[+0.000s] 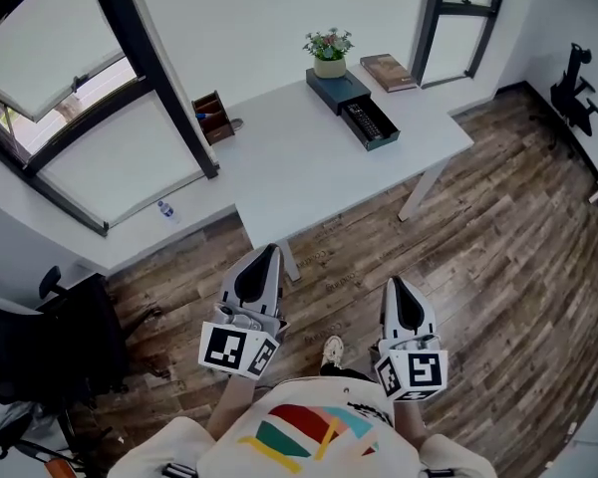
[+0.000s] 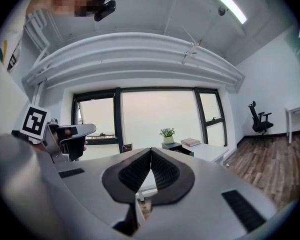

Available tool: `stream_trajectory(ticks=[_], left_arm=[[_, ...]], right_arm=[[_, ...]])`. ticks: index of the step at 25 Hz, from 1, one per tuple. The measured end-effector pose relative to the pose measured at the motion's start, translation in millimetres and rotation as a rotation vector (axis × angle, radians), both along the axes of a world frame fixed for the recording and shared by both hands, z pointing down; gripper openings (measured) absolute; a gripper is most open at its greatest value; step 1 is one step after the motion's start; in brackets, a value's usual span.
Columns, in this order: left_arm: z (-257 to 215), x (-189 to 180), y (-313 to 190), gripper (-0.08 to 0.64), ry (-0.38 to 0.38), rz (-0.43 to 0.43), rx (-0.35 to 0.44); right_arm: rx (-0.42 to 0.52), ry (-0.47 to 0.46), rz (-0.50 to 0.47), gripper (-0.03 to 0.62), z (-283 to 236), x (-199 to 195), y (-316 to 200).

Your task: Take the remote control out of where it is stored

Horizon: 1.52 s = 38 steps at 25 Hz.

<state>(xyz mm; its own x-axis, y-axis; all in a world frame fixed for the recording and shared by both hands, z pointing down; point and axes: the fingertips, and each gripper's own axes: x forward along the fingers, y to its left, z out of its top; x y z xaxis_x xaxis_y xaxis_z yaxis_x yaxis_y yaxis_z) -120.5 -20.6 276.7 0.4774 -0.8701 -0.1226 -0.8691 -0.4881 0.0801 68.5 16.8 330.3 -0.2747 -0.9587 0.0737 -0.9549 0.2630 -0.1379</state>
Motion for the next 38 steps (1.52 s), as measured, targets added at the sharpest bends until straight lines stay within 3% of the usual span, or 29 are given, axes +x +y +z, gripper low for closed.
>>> stream_trajectory(ticks=[3, 10, 18, 27, 32, 38], left_arm=[[1, 15, -28, 0.008, -0.002, -0.007, -0.004], [9, 51, -72, 0.009, -0.028, 0.012, -0.009], [23, 73, -145, 0.008, -0.018, 0.042, -0.014], [13, 93, -282, 0.008, 0.042, 0.089, -0.013], [22, 102, -352, 0.009, 0.074, 0.105, -0.053], [44, 106, -425, 0.008, 0.043, 0.079, -0.115]], right_arm=[[-0.017, -0.010, -0.002, 0.005, 4, 16, -27], [0.073, 0.032, -0.039, 0.005, -12, 34, -70], [0.030, 0.038, -0.017, 0.005, 11, 49, -132], [0.017, 0.091, 0.036, 0.005, -1, 67, -260], [-0.026, 0.089, 0.018, 0.005, 2, 70, -331], [-0.058, 0.116, -0.016, 0.005, 6, 66, -412]])
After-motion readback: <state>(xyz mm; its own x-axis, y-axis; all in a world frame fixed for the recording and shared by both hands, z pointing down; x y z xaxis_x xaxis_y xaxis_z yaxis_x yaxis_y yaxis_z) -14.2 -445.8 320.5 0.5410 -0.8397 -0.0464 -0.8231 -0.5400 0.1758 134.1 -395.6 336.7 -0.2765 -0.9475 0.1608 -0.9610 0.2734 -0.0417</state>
